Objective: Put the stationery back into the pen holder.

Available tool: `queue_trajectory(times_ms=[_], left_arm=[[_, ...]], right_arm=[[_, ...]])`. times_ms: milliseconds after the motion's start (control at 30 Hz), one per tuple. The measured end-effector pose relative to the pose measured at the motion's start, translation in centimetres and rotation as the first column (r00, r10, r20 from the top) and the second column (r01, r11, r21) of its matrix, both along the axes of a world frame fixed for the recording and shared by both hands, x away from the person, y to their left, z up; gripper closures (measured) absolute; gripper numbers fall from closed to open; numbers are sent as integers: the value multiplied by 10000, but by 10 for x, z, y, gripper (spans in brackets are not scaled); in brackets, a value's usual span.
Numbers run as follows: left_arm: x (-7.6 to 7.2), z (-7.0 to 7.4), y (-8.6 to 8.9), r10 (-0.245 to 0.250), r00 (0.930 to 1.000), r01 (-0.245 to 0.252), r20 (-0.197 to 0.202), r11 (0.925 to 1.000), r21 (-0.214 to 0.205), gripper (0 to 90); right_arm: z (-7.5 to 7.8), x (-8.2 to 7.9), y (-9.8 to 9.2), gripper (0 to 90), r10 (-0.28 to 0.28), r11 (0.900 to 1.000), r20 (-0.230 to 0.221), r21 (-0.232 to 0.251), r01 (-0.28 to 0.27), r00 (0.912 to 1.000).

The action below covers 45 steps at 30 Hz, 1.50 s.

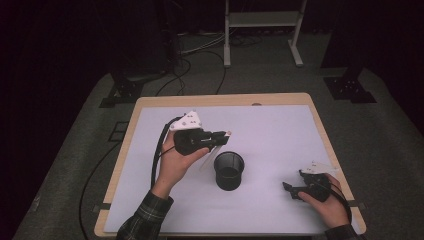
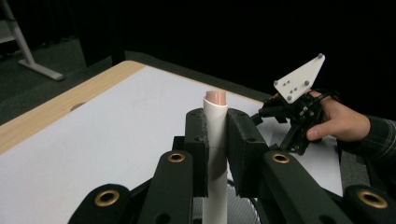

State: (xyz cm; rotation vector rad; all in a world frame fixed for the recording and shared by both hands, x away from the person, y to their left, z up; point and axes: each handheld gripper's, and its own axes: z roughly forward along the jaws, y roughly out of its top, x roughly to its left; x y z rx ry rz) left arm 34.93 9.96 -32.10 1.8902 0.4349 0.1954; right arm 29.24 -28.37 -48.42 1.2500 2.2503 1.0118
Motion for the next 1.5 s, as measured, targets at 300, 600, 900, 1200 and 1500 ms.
queue_trajectory(times_ms=[300, 600, 900, 1200, 1500], left_arm=[[5, -3, -14, -215, 9997, 217, 87, 9994, -268, 787], [10, -7, -27, -340, 9991, 351, 235, 9981, -500, 787], [13, -12, -39, -476, 9984, 493, 316, 9972, -571, 787], [14, -21, -43, -517, 9984, 527, 227, 9977, -429, 785], [15, -32, -39, -452, 9990, 454, 60, 9986, -259, 785]], right_arm=[[0, 0, 0, 175, 12, 10000, 16, -10, -12, 10000], [0, 0, 0, 175, 10, 10000, 11, -5, -10, 10000], [0, 0, 0, 175, 12, 10000, 18, -6, -12, 10000], [0, 0, 0, 175, 11, 10000, 16, -9, -11, 10000], [0, 0, 0, 174, 10, 10000, 11, -25, -10, 10000]])
